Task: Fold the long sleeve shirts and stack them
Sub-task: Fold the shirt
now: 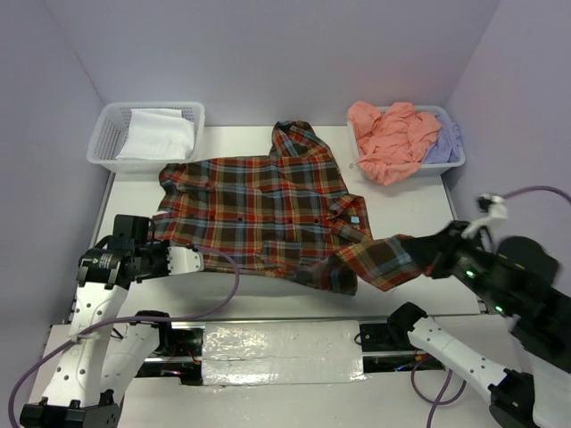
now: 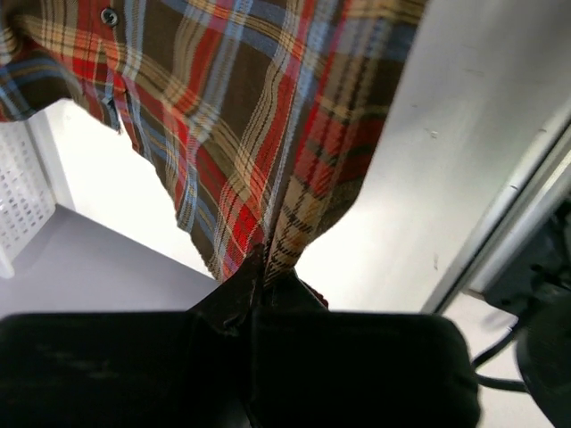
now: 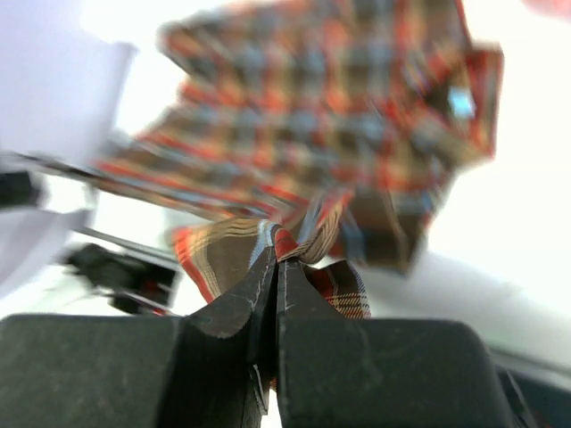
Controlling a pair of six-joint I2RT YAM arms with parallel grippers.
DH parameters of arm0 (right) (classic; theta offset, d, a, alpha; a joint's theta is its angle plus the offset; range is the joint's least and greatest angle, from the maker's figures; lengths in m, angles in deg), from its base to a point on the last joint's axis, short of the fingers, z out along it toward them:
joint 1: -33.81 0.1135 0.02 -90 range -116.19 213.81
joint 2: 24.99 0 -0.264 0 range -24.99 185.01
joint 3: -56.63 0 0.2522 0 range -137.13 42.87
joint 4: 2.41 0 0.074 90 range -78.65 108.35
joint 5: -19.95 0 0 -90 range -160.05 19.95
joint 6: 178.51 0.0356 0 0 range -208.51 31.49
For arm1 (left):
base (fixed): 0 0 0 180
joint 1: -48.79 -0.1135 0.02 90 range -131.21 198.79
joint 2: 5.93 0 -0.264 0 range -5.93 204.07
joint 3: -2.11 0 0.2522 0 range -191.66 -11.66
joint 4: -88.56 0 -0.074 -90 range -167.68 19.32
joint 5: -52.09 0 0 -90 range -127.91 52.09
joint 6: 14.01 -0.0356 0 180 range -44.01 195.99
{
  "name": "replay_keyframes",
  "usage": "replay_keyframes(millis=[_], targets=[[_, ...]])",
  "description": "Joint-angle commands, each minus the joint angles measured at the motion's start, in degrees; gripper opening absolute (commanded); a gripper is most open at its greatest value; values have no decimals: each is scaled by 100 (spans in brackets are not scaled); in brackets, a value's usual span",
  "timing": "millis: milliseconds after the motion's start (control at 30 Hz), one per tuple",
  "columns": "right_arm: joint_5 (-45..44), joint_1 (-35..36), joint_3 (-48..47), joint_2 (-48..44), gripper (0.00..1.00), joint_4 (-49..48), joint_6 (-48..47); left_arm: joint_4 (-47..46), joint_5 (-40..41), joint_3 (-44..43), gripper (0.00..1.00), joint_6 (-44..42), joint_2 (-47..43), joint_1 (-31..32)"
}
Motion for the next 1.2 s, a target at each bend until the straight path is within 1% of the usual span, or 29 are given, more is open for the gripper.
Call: replay_keyframes(millis=[0,67,133,200,233,267,300,333,367,400,433,467,500,567,600,767,833,867,967,1033,1167], targets=[[59,33,-893,-190,0,94,-319,643,-311,-318,0,-291,-91,16],[436,15,-1157,-59,0,94,-424,907,-522,-485,0,-327,-4,16],[578,6,-1184,143,0,67,-521,1057,-767,-767,0,-161,171,7],[431,15,-1123,302,0,-125,-626,944,-865,-942,0,215,339,16],[308,6,-1114,494,0,-239,-836,786,-900,-969,0,331,566,16],[37,-2,-1148,626,0,-493,-969,707,-900,-1022,0,428,699,16],[-122,15,-1244,906,0,-634,-1161,601,-874,-1031,0,620,848,7],[-315,6,-1289,1048,0,-792,-1503,478,-830,-1040,0,666,1145,7],[-491,6,-1350,1223,0,-1099,-1654,442,-700,-1057,0,666,1287,7],[-641,6,-1438,1565,0,-1276,-1847,416,-585,-1049,0,614,1445,7],[-634,-2,-1448,1716,0,-1652,-2197,303,-471,-1049,0,587,1699,16],[-608,-11,-1439,1900,0,-1847,-2340,206,-217,-1005,0,561,1815,16],[-494,-46,-1395,2241,0,-2014,-2480,109,-119,-987,0,552,1947,7],[-362,-256,-1360,2612,0,-2400,-2780,-180,100,-1005,0,552,2272,16],[-179,-353,-1377,2988,0,-2507,-2928,-260,154,-1040,0,622,2482,7],[350,-1021,-1649,3852,0,-3368,-3071,-761,435,-1119,1,956,3072,-2],[429,-1232,-2009,4309,0,-3535,-3175,-981,462,-1102,2,1026,3345,-10],[421,-1250,-2271,4623,0,-3571,-3237,-1060,462,-1093,3,1131,3415,-2],[596,-1251,-2685,5178,0,-3563,-3308,-1307,427,-1137,3,1395,3705,-37],[789,-1251,-2766,5382,0,-3589,-3308,-1394,400,-1128,3,1457,3846,-98],[729,-1251,-2774,5733,0,-3764,-3308,-1649,374,-935,7,1475,3934,-160]])
